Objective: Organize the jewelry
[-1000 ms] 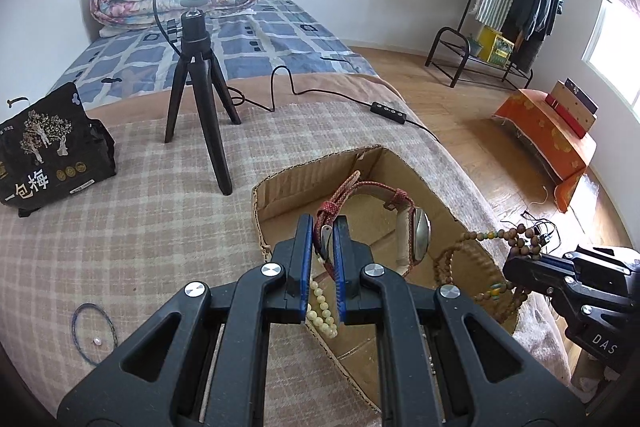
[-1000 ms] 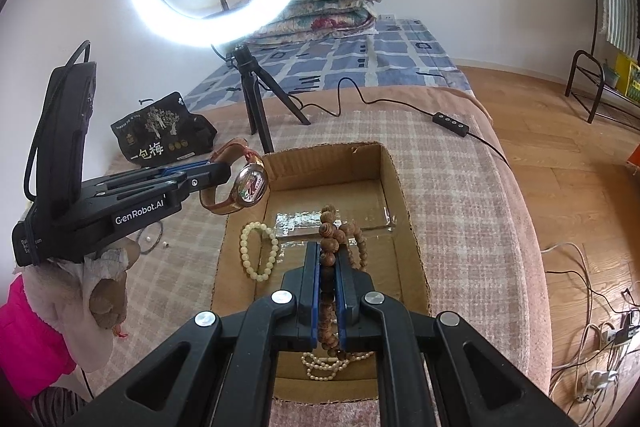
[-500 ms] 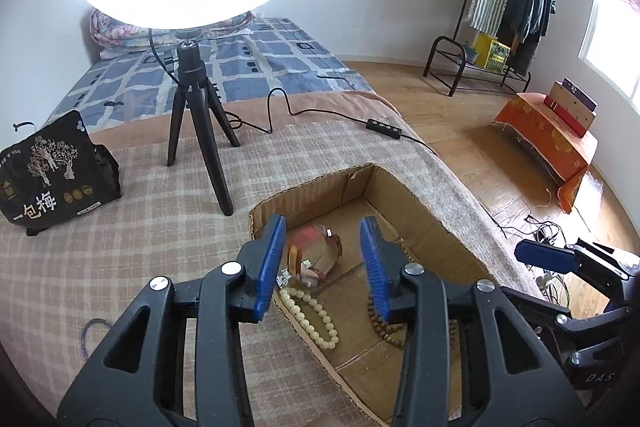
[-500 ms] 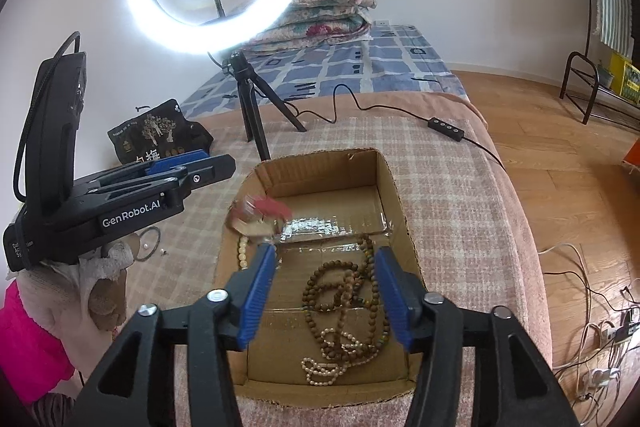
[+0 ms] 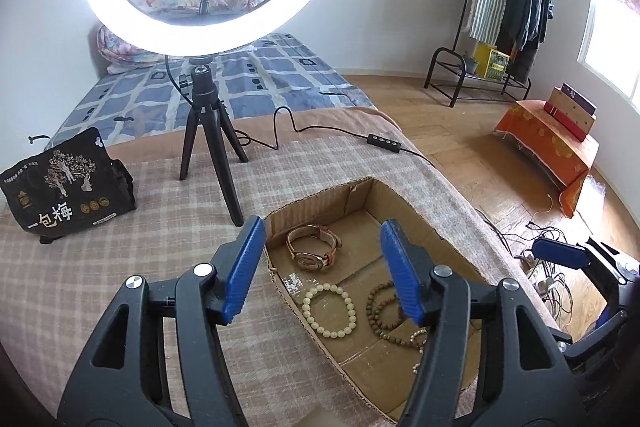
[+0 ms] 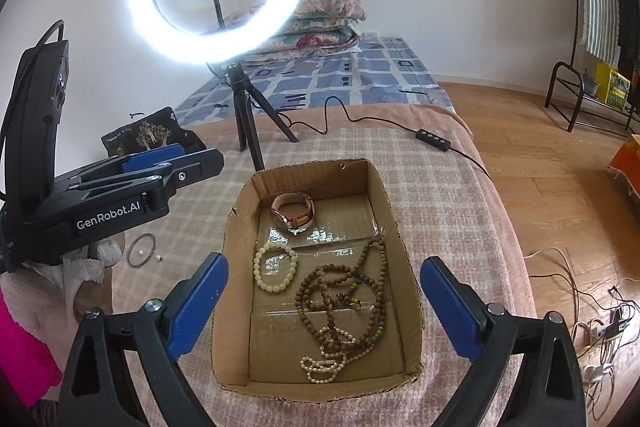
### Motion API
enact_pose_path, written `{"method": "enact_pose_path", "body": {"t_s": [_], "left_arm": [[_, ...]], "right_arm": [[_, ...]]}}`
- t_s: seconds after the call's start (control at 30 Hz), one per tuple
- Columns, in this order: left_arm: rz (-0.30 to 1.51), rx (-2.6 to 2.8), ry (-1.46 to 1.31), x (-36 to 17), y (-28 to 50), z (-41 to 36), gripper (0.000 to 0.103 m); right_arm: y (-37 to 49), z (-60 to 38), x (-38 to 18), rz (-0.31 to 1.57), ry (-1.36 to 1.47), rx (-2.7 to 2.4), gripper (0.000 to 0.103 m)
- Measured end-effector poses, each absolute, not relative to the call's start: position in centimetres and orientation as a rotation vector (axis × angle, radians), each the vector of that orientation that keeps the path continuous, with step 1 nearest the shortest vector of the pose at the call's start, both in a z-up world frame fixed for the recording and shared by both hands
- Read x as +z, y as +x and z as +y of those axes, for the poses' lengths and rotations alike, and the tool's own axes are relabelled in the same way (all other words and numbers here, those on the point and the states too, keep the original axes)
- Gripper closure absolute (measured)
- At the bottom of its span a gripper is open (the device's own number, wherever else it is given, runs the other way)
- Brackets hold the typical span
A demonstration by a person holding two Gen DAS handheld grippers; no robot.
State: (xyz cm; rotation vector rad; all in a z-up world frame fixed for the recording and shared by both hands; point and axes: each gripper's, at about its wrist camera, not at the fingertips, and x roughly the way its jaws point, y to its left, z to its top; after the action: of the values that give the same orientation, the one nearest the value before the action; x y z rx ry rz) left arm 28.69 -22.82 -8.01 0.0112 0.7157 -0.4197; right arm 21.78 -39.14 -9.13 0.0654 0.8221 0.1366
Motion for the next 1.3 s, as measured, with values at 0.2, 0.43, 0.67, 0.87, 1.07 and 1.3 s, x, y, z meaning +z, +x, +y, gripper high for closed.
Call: {"method": "enact_pose_path", "body": {"t_s": [0.2, 0.43, 0.67, 0.87, 1.07, 1.3], "left_arm": [[0.711, -0.418, 0.007, -7.3, 28.0, -22.0, 0.041], [0.698, -0.41, 0.001, -6.4, 26.9, -20.7, 0.04], [0.681, -0.397, -0.002, -5.5, 25.8, -19.2, 0.04], [0.671, -0.382, -0.005, -4.7, 25.1, -17.5, 0.04], [0.662, -0.358, -0.004, -4.4, 24.4, -15.5, 0.04], [0.661, -0.334, -0.005, -4.3, 23.9, -12.8, 0.04]], "right_arm": [[21.3, -38.6, -8.4, 0.812, 0.06, 0.12, 0.0], [20.7, -37.9, -7.8, 0.807, 0.061, 0.125, 0.0], [19.8, -36.7, -6.9, 0.785, 0.058, 0.127, 0.0], [19.3, -35.5, -6.6, 0.778, 0.06, 0.135, 0.0], [19.0, -33.9, -6.1, 0.78, 0.051, 0.159, 0.0], [19.1, -31.9, -5.9, 0.781, 0.035, 0.183, 0.0]]}}
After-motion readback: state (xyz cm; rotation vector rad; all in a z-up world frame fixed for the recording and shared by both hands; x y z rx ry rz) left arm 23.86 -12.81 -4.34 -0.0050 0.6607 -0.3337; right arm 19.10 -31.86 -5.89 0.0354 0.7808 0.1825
